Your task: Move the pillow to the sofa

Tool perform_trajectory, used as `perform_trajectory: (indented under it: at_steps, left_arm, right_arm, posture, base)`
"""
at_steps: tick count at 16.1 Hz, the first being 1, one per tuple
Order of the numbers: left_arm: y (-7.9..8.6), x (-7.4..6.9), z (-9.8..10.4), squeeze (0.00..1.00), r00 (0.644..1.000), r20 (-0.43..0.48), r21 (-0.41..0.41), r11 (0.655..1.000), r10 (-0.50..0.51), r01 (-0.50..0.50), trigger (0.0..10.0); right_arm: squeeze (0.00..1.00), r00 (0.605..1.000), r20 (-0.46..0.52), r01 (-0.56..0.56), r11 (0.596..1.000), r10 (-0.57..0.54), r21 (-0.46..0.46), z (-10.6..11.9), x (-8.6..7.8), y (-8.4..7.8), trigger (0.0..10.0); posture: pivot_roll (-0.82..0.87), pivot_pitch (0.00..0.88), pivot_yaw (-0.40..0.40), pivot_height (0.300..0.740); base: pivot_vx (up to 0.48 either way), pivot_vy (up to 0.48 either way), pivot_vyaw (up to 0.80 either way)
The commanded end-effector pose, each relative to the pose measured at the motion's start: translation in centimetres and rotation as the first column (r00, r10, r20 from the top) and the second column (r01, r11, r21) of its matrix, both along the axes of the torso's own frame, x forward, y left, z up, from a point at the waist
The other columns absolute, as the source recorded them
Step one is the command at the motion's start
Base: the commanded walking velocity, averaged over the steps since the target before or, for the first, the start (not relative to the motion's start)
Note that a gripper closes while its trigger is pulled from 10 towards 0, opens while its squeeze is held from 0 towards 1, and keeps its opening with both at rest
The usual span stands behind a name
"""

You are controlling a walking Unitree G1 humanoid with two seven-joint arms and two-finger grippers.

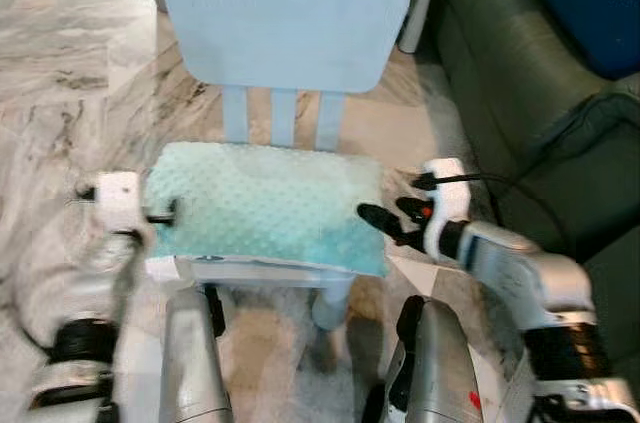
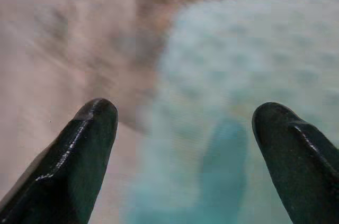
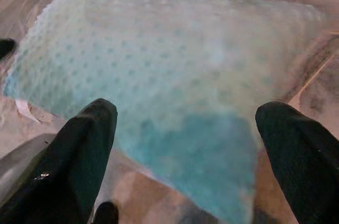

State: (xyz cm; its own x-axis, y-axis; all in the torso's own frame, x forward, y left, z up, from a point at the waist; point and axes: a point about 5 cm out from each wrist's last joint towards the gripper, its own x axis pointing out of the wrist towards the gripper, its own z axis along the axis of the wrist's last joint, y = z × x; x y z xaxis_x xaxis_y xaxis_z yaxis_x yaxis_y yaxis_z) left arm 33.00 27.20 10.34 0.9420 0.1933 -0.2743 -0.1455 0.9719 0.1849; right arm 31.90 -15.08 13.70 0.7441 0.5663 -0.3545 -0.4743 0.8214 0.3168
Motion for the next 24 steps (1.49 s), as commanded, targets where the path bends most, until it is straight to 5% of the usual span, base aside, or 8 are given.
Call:
perform_trajectory:
  at_steps: [1,2,4,5,8,14,20,24]
  left_arm:
    - [-0.3,0.0,0.1,0.0,0.999,0.008,0.077,0.996,-0.035,0.034,10.0]
    - [-0.4,0.1,0.0,0.0,1.0,0.006,0.013,1.0,-0.018,0.018,10.0]
    - [-0.3,0.1,-0.3,0.0,1.0,-0.008,-0.076,0.997,-0.007,0.006,10.0]
    - [-0.1,0.3,-0.4,0.0,1.0,-0.021,-0.093,0.996,-0.005,0.003,10.0]
    - [-0.4,1.1,-0.1,0.0,0.999,-0.036,-0.118,0.992,-0.039,0.035,10.0]
    - [-1.3,2.9,1.1,0.0,0.997,-0.029,-0.192,0.98,-0.068,0.061,10.0]
    - [-1.2,2.1,-0.9,0.0,0.986,-0.149,-0.209,0.977,-0.081,0.049,10.0]
    - [-1.6,2.2,-0.9,0.0,0.984,-0.134,-0.224,0.971,-0.113,0.081,10.0]
  right_arm:
    - [0.0,1.0,-0.004,-0.01,1.0,0.01,0.015,0.4,-0.2,-0.5,10.0]
    - [0.0,1.0,-0.013,-0.013,1.0,0.013,0.0,0.2,-0.3,-0.8,10.0]
    - [0.0,0.995,-0.045,0.094,0.954,-0.085,0.285,3.2,1.0,-1.1,10.0]
    - [0.0,0.994,-0.004,0.103,0.953,-0.106,0.285,4.6,1.7,-1.6,10.0]
    - [0.0,0.995,-0.001,0.095,0.968,-0.098,0.234,4.8,2.4,-1.3,10.0]
    - [0.0,0.992,-0.015,0.126,0.984,-0.129,-0.126,0.9,3.5,2.1,10.0]
    - [0.0,0.977,-0.066,0.187,0.965,-0.202,-0.182,-1.9,4.2,0.6,10.0]
    - [0.0,0.978,0.018,0.206,0.977,-0.205,-0.05,0.2,5.8,1.1,10.0]
  posture:
    - [-0.07,0.153,-0.079,0.456]
    - [-0.08,0.151,-0.079,0.456]
    - [-0.09,0.155,-0.081,0.456]
    - [-0.1,0.168,-0.083,0.456]
    - [-0.09,0.183,-0.088,0.456]
    - [-0.09,0.247,-0.115,0.456]
    - [-0.1,0.343,-0.104,0.456]
    - [-0.09,0.354,-0.094,0.456]
  base:
    - [0.0,0.0,0.0]
    - [0.0,0.0,0.0]
    - [0.0,0.0,0.0]
    - [0.0,0.0,0.0]
    - [0.0,0.0,0.0]
    - [0.0,0.0,0.0]
    - [0.0,0.0,0.0]
    - [0.0,0.0,0.0]
